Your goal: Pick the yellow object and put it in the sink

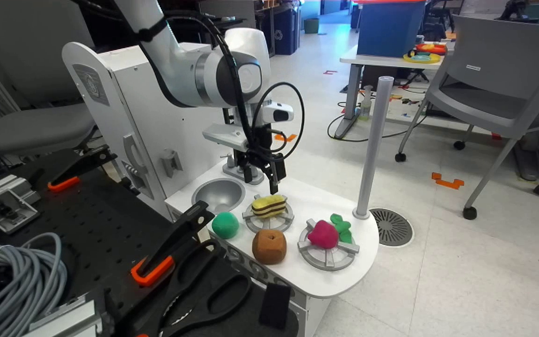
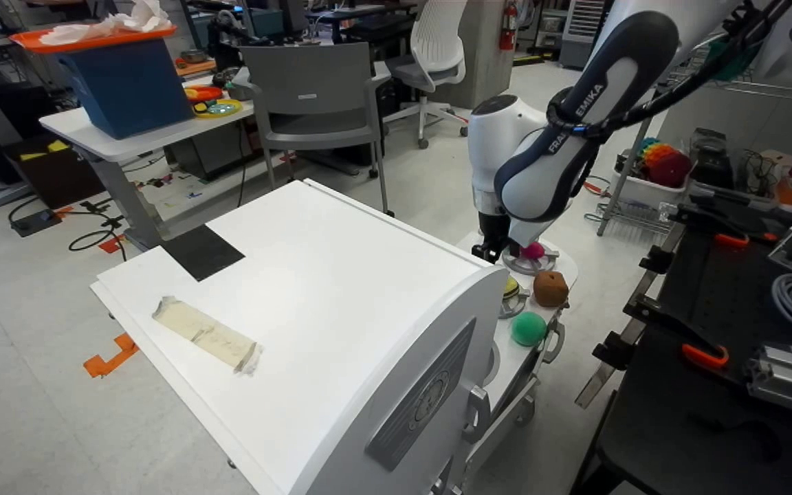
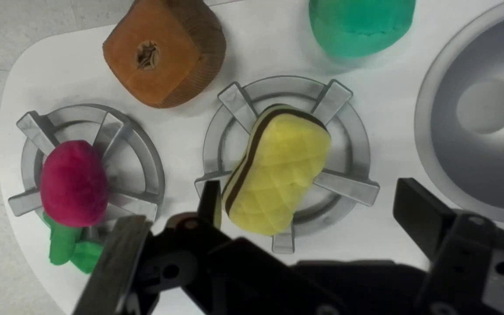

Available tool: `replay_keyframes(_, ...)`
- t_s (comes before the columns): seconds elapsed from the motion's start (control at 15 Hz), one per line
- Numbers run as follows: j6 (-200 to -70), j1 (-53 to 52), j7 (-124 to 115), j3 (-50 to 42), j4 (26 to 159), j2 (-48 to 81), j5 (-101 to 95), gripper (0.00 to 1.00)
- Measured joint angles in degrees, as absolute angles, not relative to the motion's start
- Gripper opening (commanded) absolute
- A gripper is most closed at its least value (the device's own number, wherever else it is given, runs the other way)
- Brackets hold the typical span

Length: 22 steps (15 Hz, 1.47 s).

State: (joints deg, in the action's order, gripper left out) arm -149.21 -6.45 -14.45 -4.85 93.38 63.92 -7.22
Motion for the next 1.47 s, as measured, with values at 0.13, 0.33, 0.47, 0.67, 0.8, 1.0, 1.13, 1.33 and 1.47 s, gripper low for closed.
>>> replay_keyframes(0.13, -147.2, -6.9, -15.3, -5.6, 90.6, 66.8, -7.2, 1.0)
replay_keyframes(0.33, -145.0, -7.4, -16.2, -6.5, 86.6, 70.5, -7.2, 0.65)
replay_keyframes(0.47, -143.5, -7.9, -17.0, -7.0, 83.5, 72.7, -7.2, 0.51)
replay_keyframes(0.67, -141.7, -8.5, -18.2, -7.6, 79.1, 75.6, -7.2, 0.27)
replay_keyframes(0.8, -140.7, -8.9, -18.3, -7.7, 77.5, 76.6, -7.3, 0.13)
replay_keyframes(1.0, -140.9, -9.5, -17.0, -7.1, 78.3, 75.8, -7.5, 0.01)
replay_keyframes(1.13, -143.1, -9.5, -14.3, -5.2, 81.5, 73.1, -7.5, 0.03)
replay_keyframes(1.33, -147.1, -9.8, -10.1, -1.6, 87.9, 68.3, -7.5, 0.03)
replay_keyframes(1.47, -147.7, -10.7, -8.5, 0.0, 90.2, 66.7, -7.5, 0.03)
